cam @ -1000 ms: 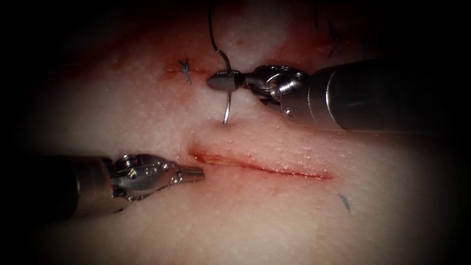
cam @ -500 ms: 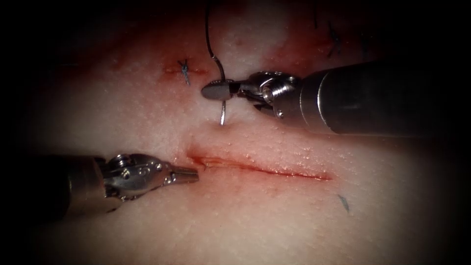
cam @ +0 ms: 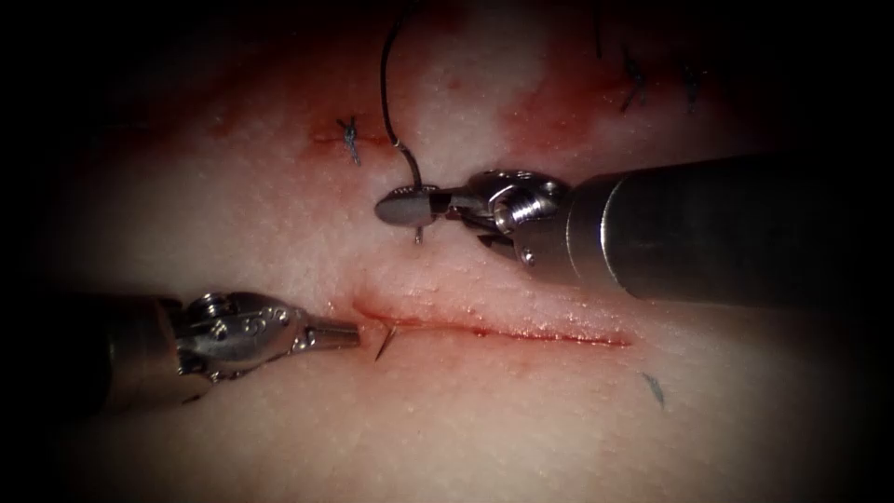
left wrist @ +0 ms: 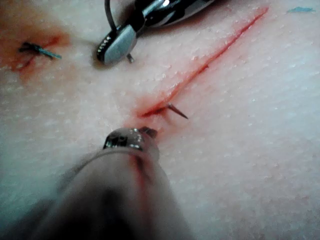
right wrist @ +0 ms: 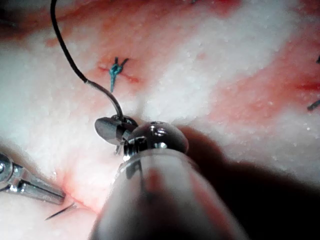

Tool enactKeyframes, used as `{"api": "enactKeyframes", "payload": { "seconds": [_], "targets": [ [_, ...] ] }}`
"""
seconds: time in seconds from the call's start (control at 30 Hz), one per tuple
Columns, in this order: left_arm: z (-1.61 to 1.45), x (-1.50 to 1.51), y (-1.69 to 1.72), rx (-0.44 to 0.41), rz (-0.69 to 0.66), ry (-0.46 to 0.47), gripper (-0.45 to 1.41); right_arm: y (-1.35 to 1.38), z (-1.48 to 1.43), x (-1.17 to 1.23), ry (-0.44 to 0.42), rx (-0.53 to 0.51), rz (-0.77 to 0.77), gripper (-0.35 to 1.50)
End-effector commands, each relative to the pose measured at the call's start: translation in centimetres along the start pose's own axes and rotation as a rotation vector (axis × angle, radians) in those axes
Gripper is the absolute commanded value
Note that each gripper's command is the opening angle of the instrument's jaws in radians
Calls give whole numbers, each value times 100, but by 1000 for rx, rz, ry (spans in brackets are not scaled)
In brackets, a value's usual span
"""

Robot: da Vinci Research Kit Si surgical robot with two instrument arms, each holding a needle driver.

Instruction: Wound Closure

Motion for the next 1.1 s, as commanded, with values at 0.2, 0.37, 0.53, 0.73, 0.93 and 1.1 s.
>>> {"api": "enactKeyframes", "payload": {
  "seconds": [0.2,0.37,0.53,0.73,0.93,1.1],
  "targets": [
    [8,0,4,-2,-2,0,-45,13,2,22,133,51,-116,49],
    [9,1,6,-1,-4,0,-45,25,-8,45,224,-34,-272,111],
    [9,1,7,-1,-10,-3,-45,33,-21,71,316,-150,-432,135],
    [9,2,8,0,-10,-3,-45,19,-34,90,358,-239,-560,135],
    [12,2,10,3,-11,-3,-45,2,-35,100,362,-252,-609,121],
    [12,2,10,-3,-11,-6,-45,-7,-37,118,386,-277,-630,120]
  ]
}}
